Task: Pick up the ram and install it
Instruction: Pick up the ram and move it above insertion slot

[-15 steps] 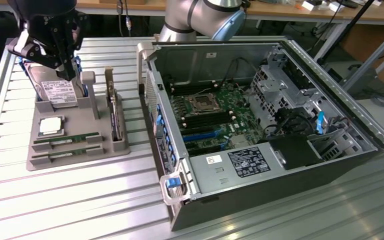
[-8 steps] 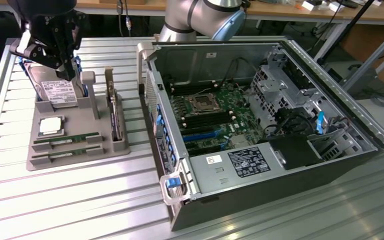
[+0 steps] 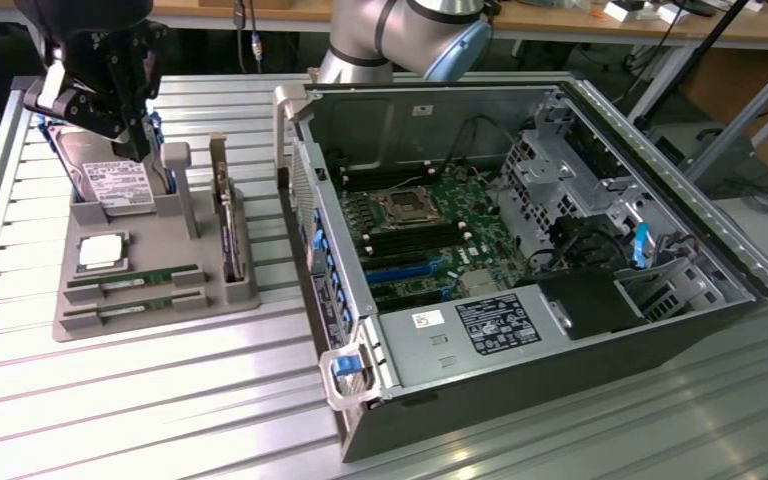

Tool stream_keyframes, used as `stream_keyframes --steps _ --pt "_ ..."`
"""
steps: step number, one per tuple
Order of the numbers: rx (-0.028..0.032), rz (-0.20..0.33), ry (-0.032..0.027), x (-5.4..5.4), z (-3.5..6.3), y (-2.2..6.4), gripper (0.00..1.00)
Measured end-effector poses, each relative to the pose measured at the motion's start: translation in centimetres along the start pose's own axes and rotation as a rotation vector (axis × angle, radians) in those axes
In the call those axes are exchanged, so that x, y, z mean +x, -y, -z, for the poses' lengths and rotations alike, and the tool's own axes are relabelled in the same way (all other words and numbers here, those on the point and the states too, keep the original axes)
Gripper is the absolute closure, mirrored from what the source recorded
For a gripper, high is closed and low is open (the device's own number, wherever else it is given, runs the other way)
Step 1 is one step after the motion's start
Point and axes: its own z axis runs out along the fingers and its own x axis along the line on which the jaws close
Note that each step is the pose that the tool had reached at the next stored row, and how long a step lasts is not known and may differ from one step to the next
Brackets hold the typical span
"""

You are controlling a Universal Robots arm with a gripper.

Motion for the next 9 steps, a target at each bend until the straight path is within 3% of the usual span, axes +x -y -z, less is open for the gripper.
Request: stream_keyframes --steps 9 --pt "-0.0014 0.058 -0.0023 0.00 0.00 0.01 0.90"
